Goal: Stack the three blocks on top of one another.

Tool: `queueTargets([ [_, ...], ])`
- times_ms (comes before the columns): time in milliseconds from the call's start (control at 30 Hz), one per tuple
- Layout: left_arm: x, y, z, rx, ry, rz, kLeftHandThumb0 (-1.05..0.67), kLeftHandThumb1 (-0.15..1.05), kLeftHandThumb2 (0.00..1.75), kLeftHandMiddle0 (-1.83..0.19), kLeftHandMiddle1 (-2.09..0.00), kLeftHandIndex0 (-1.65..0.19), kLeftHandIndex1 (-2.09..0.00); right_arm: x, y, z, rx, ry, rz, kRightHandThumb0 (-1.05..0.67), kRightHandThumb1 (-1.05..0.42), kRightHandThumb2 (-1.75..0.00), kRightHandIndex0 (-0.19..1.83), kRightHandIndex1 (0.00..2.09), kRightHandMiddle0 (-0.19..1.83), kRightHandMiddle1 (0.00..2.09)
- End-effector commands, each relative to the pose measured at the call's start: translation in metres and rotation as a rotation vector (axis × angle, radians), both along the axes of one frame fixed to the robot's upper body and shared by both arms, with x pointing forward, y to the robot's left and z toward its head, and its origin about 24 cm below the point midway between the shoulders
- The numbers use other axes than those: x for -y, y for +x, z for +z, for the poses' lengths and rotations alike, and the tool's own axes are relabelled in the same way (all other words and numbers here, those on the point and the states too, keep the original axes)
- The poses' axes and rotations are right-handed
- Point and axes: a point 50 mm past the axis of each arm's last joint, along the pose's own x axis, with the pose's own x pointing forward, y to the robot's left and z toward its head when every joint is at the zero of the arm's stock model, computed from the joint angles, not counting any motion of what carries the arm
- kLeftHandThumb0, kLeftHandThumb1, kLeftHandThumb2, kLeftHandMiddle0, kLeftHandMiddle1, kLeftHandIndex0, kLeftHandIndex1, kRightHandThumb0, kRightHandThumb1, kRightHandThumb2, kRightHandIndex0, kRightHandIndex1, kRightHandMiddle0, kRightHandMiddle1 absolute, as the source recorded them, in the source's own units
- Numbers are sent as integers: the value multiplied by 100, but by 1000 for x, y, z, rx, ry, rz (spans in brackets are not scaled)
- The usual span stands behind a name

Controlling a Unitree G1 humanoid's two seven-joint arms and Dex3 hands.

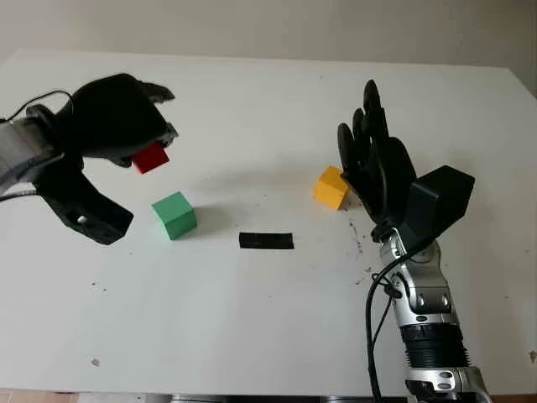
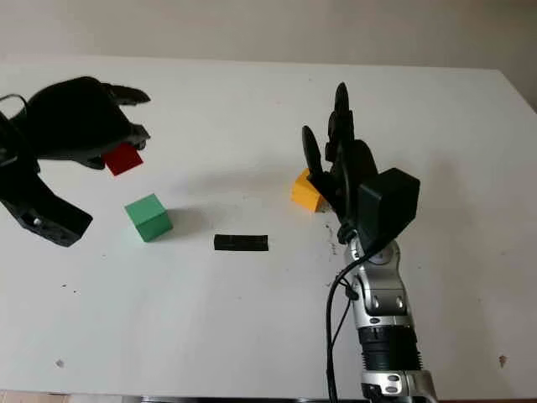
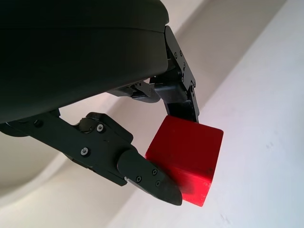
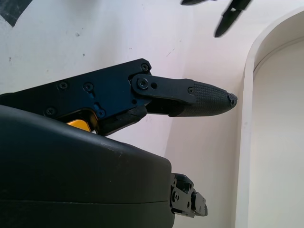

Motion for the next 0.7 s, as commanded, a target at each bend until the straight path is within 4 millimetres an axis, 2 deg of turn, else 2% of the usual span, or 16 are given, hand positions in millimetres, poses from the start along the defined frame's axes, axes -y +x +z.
queueTargets([
  [0, 6, -2, 19, 71, 37, -29, -40, 80, 5, -43, -5, -83, -67, -1, -1, 1, 13, 11, 6, -71, -105, -53, -19, 0, -19, 0],
  [100, 15, -2, 30, 100, 63, -45, -34, 82, 6, -42, -4, -80, -66, -3, -1, 1, 11, 19, 12, -71, -105, -52, -19, 0, -19, 0],
  [167, 24, -3, 35, 86, 47, -60, -32, 85, 6, -38, -5, -74, -83, -3, -1, 1, 14, 15, 10, -71, -105, -53, -19, 0, -19, 0],
  [233, 31, -4, 36, 31, -38, -98, -36, 85, 5, -39, -6, -71, -86, -3, -1, 1, 14, 19, 10, -70, -105, -53, -19, 0, -19, 0],
  [300, 37, -4, 33, -54, -144, -139, -42, 85, 5, -40, -6, -71, -86, -4, -1, 1, 14, 18, 6, -70, -105, -53, -19, 0, -19, 0],
  [367, 44, -6, 29, -129, -193, -166, -50, 87, 6, -39, -5, -65, -105, -3, -1, 0, 16, 17, 3, -70, -105, -53, -19, 0, -19, 0],
  [533, 60, -9, 18, -287, -288, -201, -45, 87, 5, -38, -5, -64, -110, -2, -1, 0, 16, 29, 0, -69, -105, -53, -19, 0, -19, 0],
  [667, 68, -12, 10, -364, -318, -222, -47, 87, 5, -39, -5, -59, -128, -1, -2, 1, 21, 27, -5, -69, -105, -53, -19, 0, -19, 0],
])
